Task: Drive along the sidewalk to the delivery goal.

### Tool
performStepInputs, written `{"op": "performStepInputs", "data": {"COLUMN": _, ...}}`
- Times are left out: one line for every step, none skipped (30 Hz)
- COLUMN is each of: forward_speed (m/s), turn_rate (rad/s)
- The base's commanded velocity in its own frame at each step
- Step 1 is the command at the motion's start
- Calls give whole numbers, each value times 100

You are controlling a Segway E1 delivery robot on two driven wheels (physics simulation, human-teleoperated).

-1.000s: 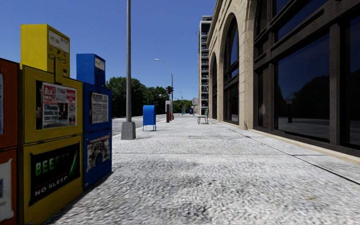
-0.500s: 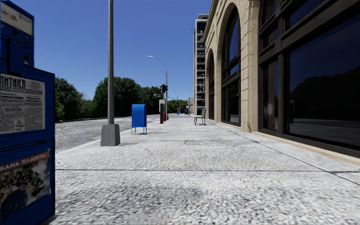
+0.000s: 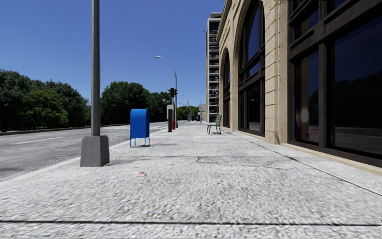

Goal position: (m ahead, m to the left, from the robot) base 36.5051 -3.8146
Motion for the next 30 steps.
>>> {"op": "performStepInputs", "data": {"forward_speed": 200, "turn_rate": 0}}
{"op": "performStepInputs", "data": {"forward_speed": 200, "turn_rate": 0}}
{"op": "performStepInputs", "data": {"forward_speed": 200, "turn_rate": 0}}
{"op": "performStepInputs", "data": {"forward_speed": 200, "turn_rate": 0}}
{"op": "performStepInputs", "data": {"forward_speed": 200, "turn_rate": 0}}
{"op": "performStepInputs", "data": {"forward_speed": 200, "turn_rate": 0}}
{"op": "performStepInputs", "data": {"forward_speed": 200, "turn_rate": 0}}
{"op": "performStepInputs", "data": {"forward_speed": 200, "turn_rate": 0}}
{"op": "performStepInputs", "data": {"forward_speed": 200, "turn_rate": 0}}
{"op": "performStepInputs", "data": {"forward_speed": 200, "turn_rate": 0}}
{"op": "performStepInputs", "data": {"forward_speed": 200, "turn_rate": 0}}
{"op": "performStepInputs", "data": {"forward_speed": 200, "turn_rate": 0}}
{"op": "performStepInputs", "data": {"forward_speed": 200, "turn_rate": 0}}
{"op": "performStepInputs", "data": {"forward_speed": 200, "turn_rate": 0}}
{"op": "performStepInputs", "data": {"forward_speed": 200, "turn_rate": 0}}
{"op": "performStepInputs", "data": {"forward_speed": 200, "turn_rate": 0}}
{"op": "performStepInputs", "data": {"forward_speed": 200, "turn_rate": 0}}
{"op": "performStepInputs", "data": {"forward_speed": 200, "turn_rate": 0}}
{"op": "performStepInputs", "data": {"forward_speed": 200, "turn_rate": 0}}
{"op": "performStepInputs", "data": {"forward_speed": 200, "turn_rate": 0}}
{"op": "performStepInputs", "data": {"forward_speed": 200, "turn_rate": 0}}
{"op": "performStepInputs", "data": {"forward_speed": 200, "turn_rate": 0}}
{"op": "performStepInputs", "data": {"forward_speed": 200, "turn_rate": 0}}
{"op": "performStepInputs", "data": {"forward_speed": 200, "turn_rate": 0}}
{"op": "performStepInputs", "data": {"forward_speed": 200, "turn_rate": 0}}
{"op": "performStepInputs", "data": {"forward_speed": 200, "turn_rate": 0}}
{"op": "performStepInputs", "data": {"forward_speed": 200, "turn_rate": 0}}
{"op": "performStepInputs", "data": {"forward_speed": 200, "turn_rate": 0}}
{"op": "performStepInputs", "data": {"forward_speed": 200, "turn_rate": 0}}
{"op": "performStepInputs", "data": {"forward_speed": 200, "turn_rate": 0}}
